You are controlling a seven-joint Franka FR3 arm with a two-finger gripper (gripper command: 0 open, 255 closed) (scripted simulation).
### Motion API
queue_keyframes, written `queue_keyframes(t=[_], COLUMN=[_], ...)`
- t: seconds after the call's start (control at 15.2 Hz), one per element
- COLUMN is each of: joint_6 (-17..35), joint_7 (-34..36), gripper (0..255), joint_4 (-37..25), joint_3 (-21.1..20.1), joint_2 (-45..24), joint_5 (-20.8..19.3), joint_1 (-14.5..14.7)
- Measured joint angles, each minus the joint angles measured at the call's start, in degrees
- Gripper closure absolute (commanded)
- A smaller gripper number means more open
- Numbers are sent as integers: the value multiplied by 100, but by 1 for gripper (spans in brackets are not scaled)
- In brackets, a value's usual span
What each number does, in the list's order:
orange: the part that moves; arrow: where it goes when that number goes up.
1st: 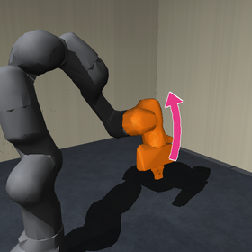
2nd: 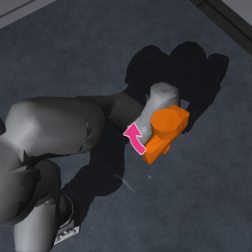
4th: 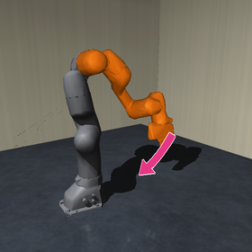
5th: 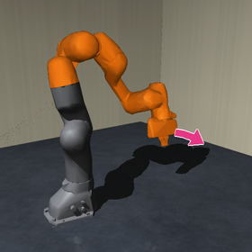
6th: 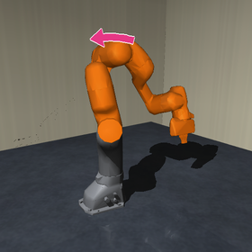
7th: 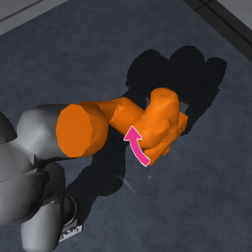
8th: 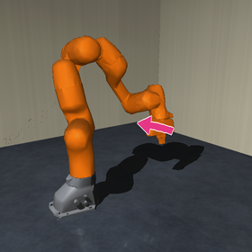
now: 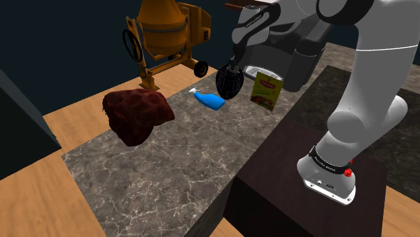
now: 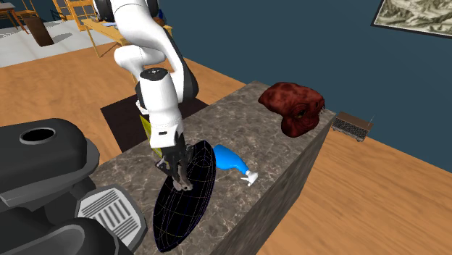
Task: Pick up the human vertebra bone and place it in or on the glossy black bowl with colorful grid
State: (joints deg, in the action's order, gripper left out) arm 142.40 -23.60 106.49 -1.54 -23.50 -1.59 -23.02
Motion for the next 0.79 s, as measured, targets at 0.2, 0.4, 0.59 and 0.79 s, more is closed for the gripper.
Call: queue_keyframes(t=[0.2,0.4,0.59,0.79], joint_6=[22,24,25,25], joint_7=[3,3,3,3], gripper=[255,0,0,0], joint_4=[10,10,9,9], joint_3=[0,0,0,0], joint_2=[-10,-12,-11,-11], joint_5=[-1,-1,-1,-1], joint_1=[1,1,1,1])
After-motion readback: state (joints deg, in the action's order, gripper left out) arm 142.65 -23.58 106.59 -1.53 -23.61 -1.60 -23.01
